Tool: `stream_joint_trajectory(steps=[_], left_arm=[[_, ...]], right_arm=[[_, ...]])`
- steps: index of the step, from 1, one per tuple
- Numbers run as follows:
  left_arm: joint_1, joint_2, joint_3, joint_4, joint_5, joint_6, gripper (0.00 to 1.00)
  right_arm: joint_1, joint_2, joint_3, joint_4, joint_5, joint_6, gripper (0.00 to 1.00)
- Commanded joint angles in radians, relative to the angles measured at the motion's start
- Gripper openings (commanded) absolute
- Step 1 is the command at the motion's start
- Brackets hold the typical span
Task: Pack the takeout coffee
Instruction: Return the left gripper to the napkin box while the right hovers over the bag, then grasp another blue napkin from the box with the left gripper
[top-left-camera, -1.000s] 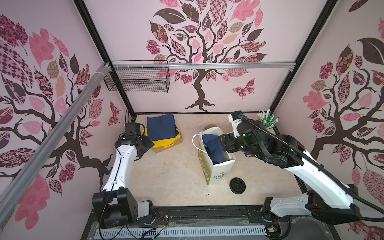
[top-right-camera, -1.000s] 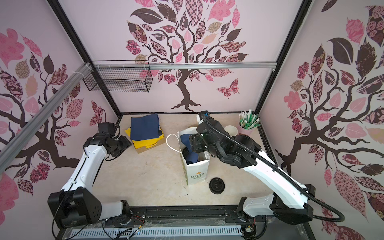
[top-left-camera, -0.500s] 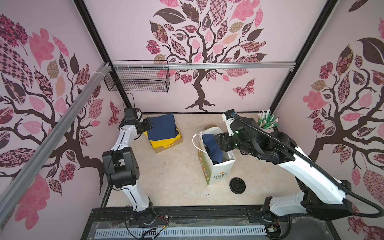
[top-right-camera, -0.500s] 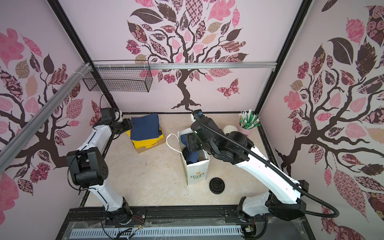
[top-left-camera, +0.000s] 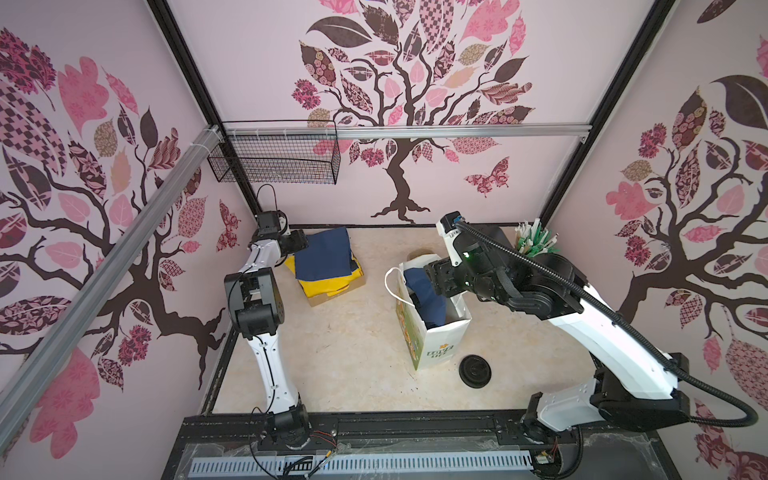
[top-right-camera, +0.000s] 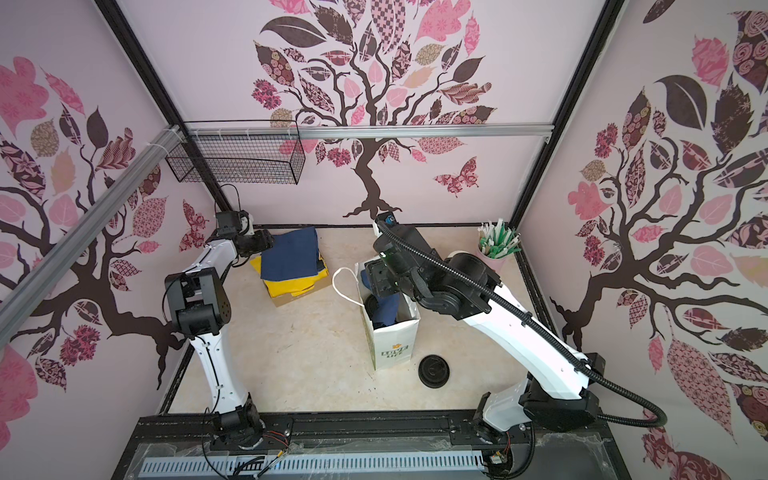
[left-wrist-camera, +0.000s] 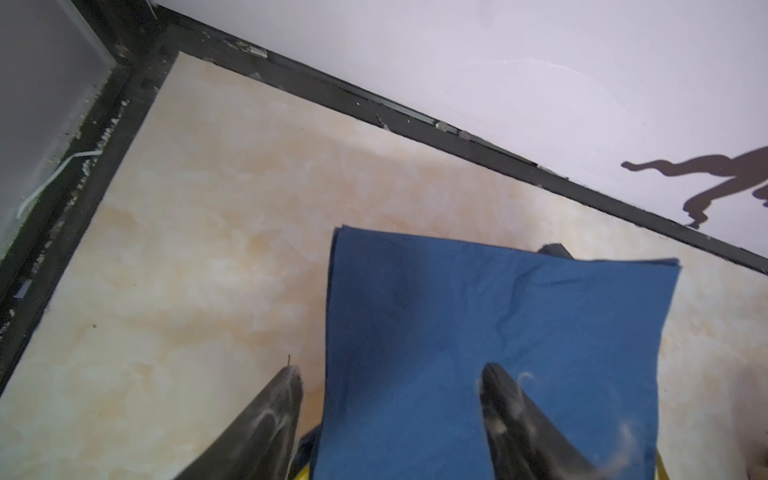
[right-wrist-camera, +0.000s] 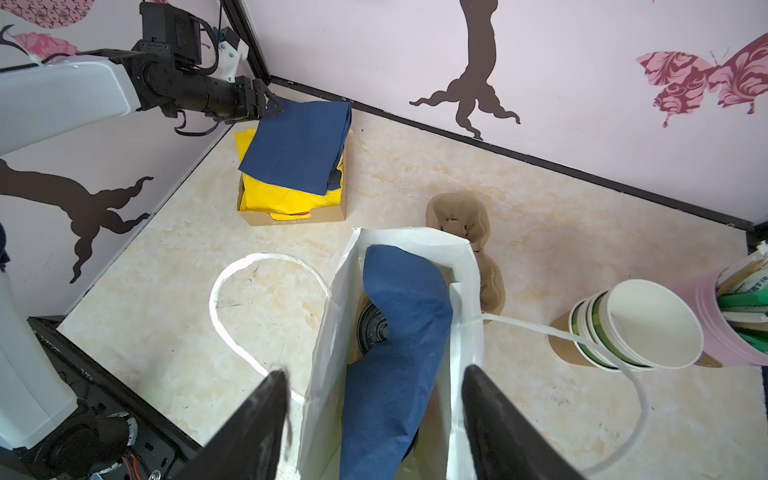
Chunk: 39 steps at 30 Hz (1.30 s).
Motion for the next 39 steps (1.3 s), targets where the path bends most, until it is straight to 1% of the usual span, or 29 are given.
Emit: stream_joint_trajectory(steps=[1, 6, 11, 14, 19, 26, 29, 34, 39], left_arm=[[0.013, 0.049, 0.124, -0.005, 0.009, 0.0, 0.73], [0.018, 0.147, 0.256, -0.107, 0.047, 0.023, 0.7], [0.023, 0.203, 0.334, -0.18, 0.067, 0.033, 0.66], [0.028, 0.229, 0.37, -0.207, 0.106, 0.021, 0.64], [0.033, 0.253, 0.404, -0.21, 0.17, -0.009, 0.53], [0.038, 0.242, 0.425, -0.204, 0.206, -0.029, 0.21], [0.043, 0.218, 0.408, -0.175, 0.216, -0.041, 0.01], [0.043, 0.173, 0.387, -0.165, 0.235, -0.062, 0.0], [0.044, 0.031, 0.262, -0.111, 0.235, -0.108, 0.0]], right_arm=[[-0.001, 0.026, 0.034, -0.022, 0.008, -0.02, 0.7], [0.0, 0.029, 0.023, -0.014, 0.005, -0.025, 0.7], [-0.001, 0.033, 0.025, -0.012, 0.001, -0.022, 0.7], [0.0, 0.032, 0.023, -0.012, -0.002, -0.014, 0.7], [-0.001, 0.024, 0.022, -0.012, -0.002, 0.001, 0.7], [-0.001, -0.003, -0.001, -0.012, 0.005, 0.035, 0.69], [-0.001, -0.015, -0.01, -0.008, 0.005, 0.049, 0.69], [-0.001, -0.036, -0.01, -0.006, 0.019, 0.058, 0.69], [-0.001, -0.057, -0.011, -0.006, 0.035, 0.068, 0.69]])
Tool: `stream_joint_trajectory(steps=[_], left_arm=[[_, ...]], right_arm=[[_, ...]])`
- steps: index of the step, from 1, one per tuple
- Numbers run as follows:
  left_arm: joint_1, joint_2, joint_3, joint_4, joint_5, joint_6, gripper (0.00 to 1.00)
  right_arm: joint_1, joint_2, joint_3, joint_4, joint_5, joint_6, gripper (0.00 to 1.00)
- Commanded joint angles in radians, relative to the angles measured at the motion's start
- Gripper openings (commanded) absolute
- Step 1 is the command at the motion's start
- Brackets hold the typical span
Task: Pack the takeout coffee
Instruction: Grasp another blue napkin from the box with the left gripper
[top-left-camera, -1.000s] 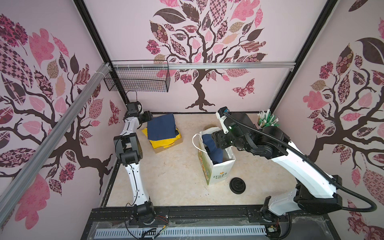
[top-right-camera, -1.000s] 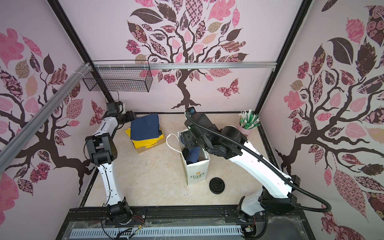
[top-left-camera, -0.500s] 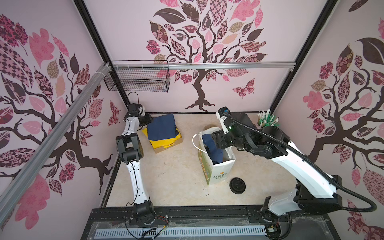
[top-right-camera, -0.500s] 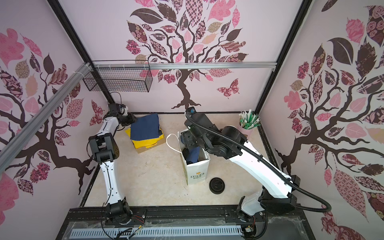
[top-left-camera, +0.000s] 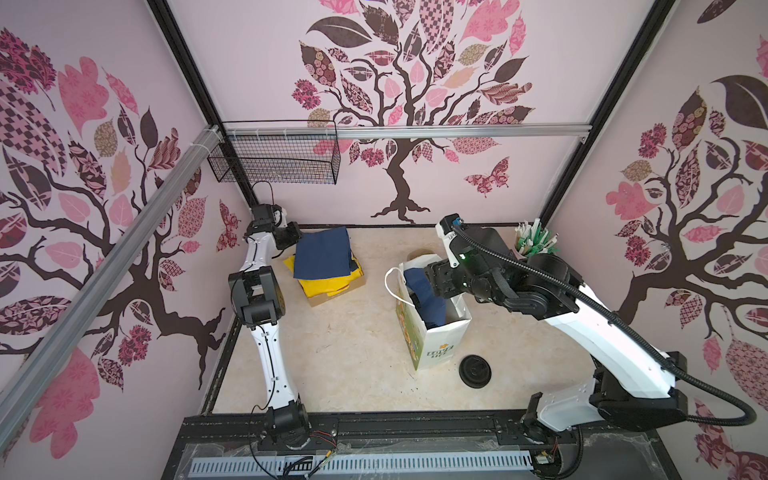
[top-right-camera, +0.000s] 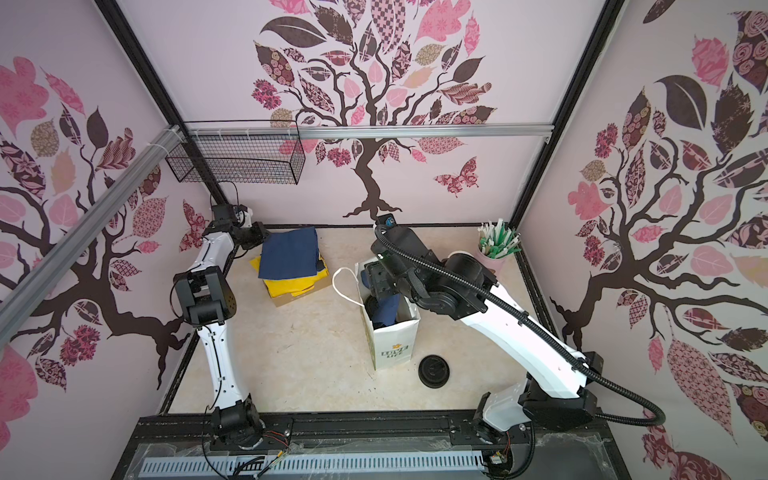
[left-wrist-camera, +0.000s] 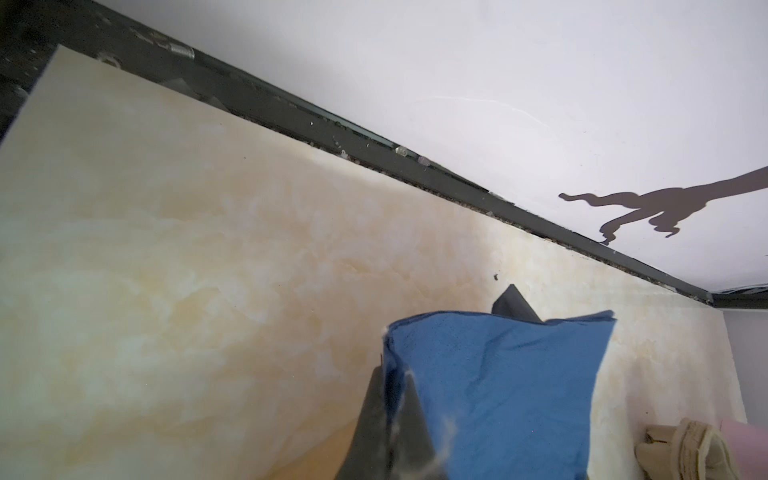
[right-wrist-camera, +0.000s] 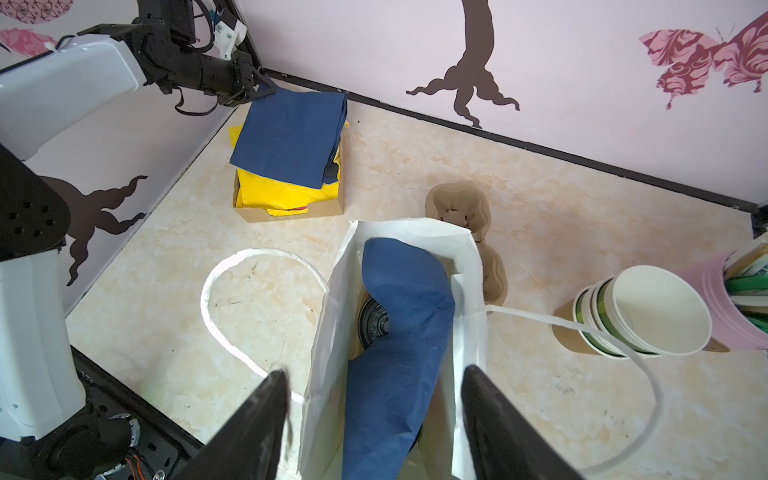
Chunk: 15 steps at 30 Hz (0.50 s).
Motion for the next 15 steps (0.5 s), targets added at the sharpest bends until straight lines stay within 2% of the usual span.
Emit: stream_joint_trajectory(steps=[1, 10, 15], left_arm=[[0.007, -0.165, -0.09, 0.08, 0.02, -0.048, 0.0], [0.013, -0.507, -0.351, 0.133, 0.035, -0.202, 0.0], [0.016, -0.712, -0.449, 0.099, 0.069, -0.307, 0.0]], right_arm=[[-0.001, -0.051, 0.003, -0.001, 0.032, 0.02, 0.69], [0.0, -0.103, -0.028, 0.042, 0.032, 0.003, 0.7], [-0.001, -0.111, -0.027, 0.067, -0.009, -0.071, 0.7]])
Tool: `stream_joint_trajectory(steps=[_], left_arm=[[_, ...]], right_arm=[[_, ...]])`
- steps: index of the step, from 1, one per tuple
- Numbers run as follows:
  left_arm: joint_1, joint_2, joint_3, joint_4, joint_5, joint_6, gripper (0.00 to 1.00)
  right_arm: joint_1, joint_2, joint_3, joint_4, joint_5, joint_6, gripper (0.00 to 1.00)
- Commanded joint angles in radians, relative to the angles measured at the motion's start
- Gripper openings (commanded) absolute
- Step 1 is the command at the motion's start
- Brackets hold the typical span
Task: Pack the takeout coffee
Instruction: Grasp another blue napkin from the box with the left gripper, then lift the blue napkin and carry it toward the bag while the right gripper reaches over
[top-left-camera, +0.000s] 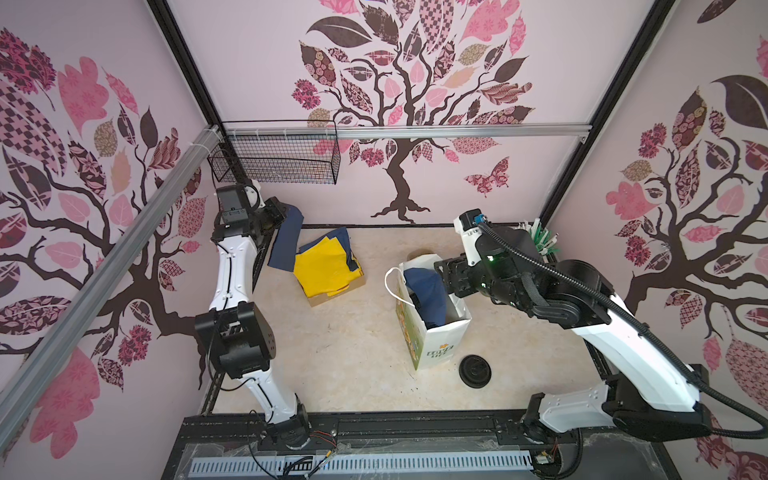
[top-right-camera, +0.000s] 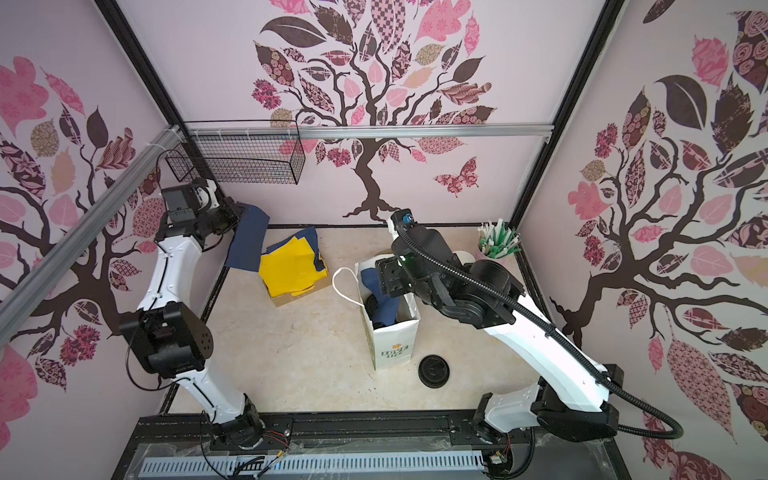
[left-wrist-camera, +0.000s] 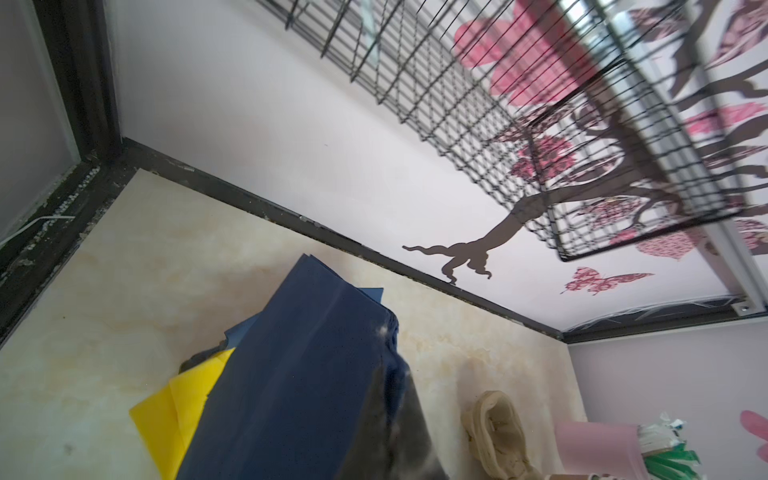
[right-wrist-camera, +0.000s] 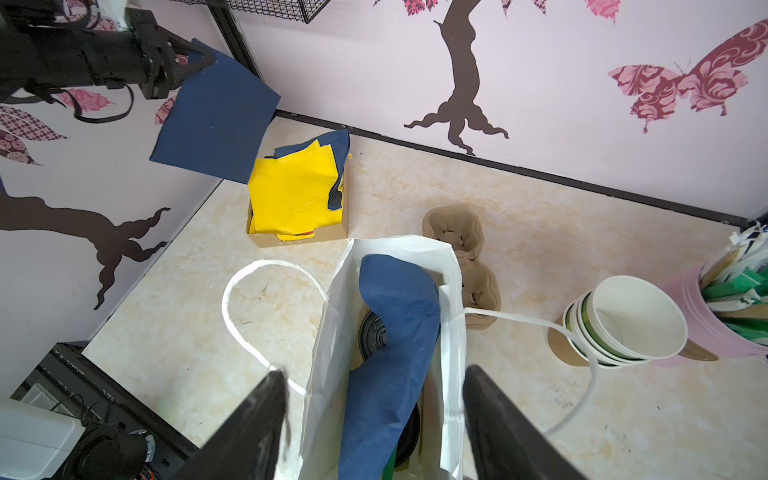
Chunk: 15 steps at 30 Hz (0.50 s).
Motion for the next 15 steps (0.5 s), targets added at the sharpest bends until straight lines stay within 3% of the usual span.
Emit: stream_joint_trajectory(steps=[1, 7, 10, 15], left_arm=[[0.007, -0.123, -0.069, -0.025, 0.03, -0.107, 0.0], [0.005, -0.367, -0.183, -0.115, 0.11, -0.333, 0.0], [-0.059, -0.515, -0.274, -0.175, 0.058, -0.397, 0.0], [-0.165, -0.747, -0.507, -0.012, 0.079, -0.677, 0.0]], right_arm=[[-0.001, -0.031, -0.008, 0.041, -0.038, -0.072, 0.71], [-0.001, -0.044, -0.072, 0.229, -0.218, -0.224, 0.73], [-0.001, -0.041, -0.12, 0.346, -0.36, -0.252, 0.74], [0.001, -0.054, -0.269, 0.58, -0.56, -0.283, 0.8]])
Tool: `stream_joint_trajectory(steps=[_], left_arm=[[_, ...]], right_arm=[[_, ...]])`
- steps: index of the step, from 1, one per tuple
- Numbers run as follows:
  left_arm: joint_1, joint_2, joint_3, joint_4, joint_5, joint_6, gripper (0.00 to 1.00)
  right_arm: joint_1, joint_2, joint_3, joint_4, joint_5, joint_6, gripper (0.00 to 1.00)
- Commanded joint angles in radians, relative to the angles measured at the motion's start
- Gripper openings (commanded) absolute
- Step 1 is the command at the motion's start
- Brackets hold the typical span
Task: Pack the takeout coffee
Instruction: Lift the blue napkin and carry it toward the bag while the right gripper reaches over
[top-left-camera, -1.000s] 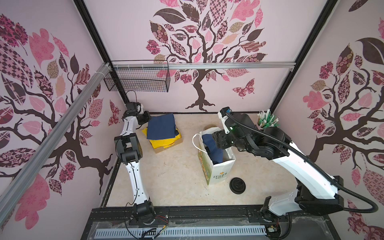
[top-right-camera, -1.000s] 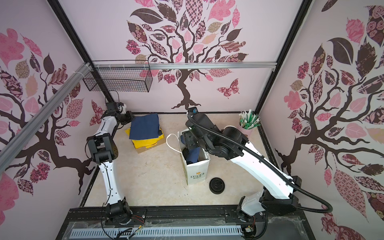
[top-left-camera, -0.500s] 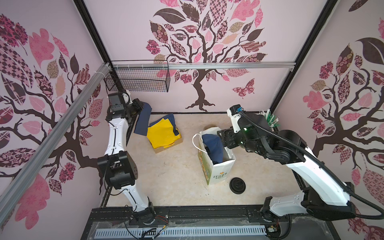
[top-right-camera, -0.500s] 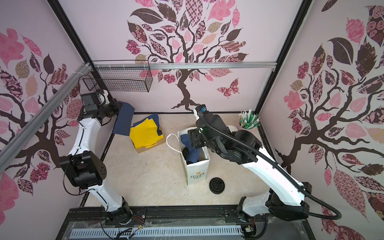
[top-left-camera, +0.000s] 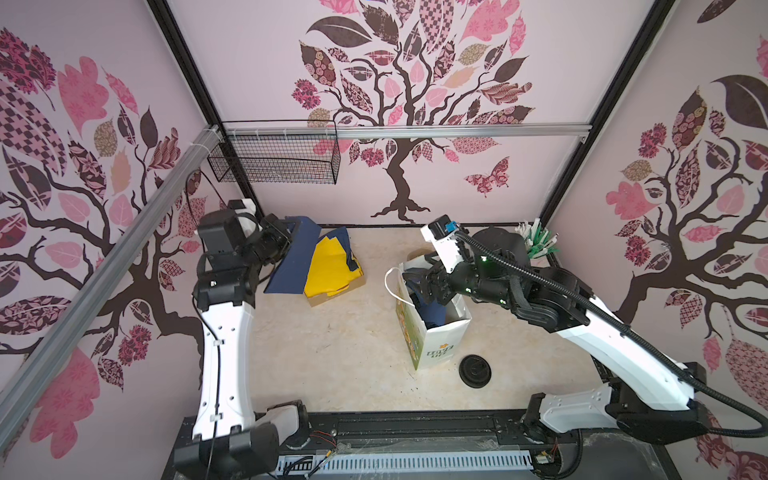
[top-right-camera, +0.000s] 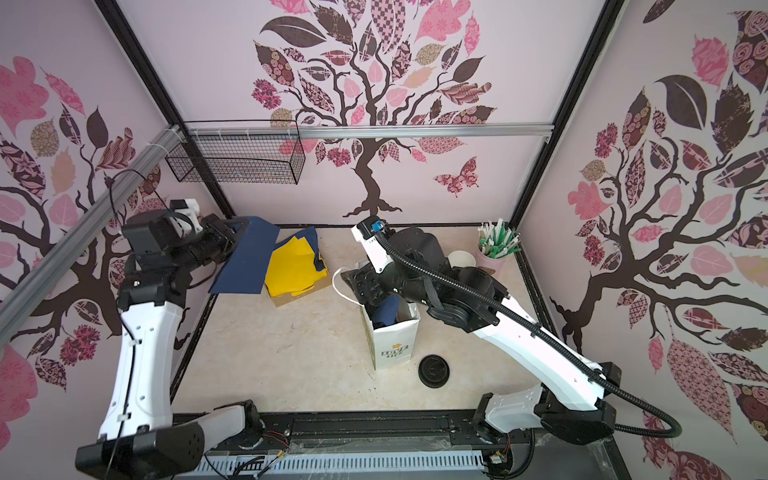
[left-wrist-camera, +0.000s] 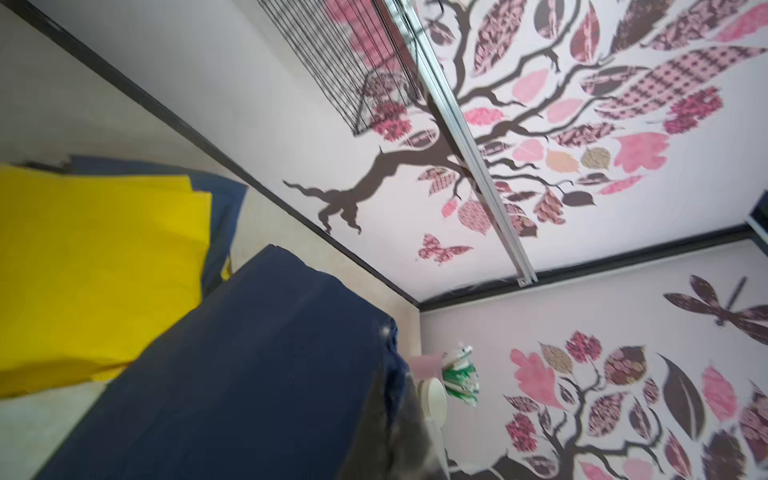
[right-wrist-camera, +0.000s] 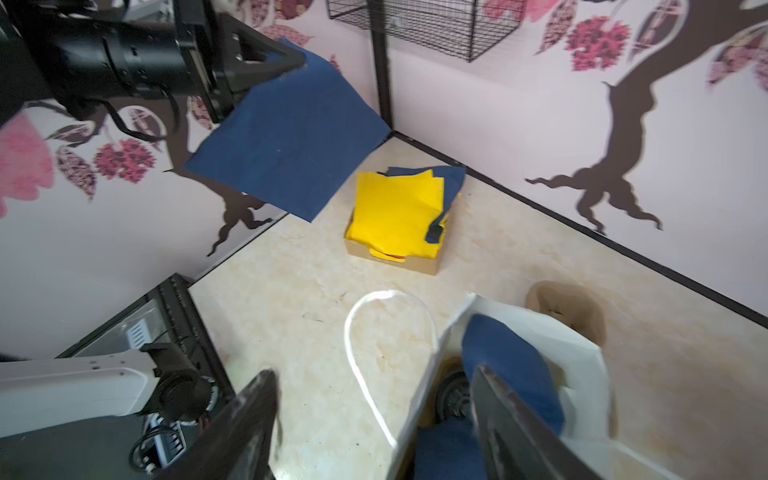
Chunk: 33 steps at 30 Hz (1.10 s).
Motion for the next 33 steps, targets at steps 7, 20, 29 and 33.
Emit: stream_joint_trajectory(steps=[7, 20, 29, 33], left_arm=[[-0.029, -0.203, 0.002, -0.269, 0.012, -0.238, 0.0], [-0.031, -0.339, -0.03, -0.442, 0.222, -0.457, 0.0], [-0.031, -0.287, 0.088, -0.709, 0.403, -0.02, 0.0], [-0.031, -0.302, 0.094, -0.839, 0.407, 0.263, 0.0]], right_arm=[[0.01, 0.039, -0.165, 0.429, -0.356, -0.127, 0.95], [0.127, 0.181, -0.317, 0.776, -0.351, -0.371, 1.0], [0.12, 0.101, -0.329, 0.537, -0.372, -0.437, 1.0], [0.08, 0.04, -0.363, 0.49, -0.358, -0.343, 1.0]])
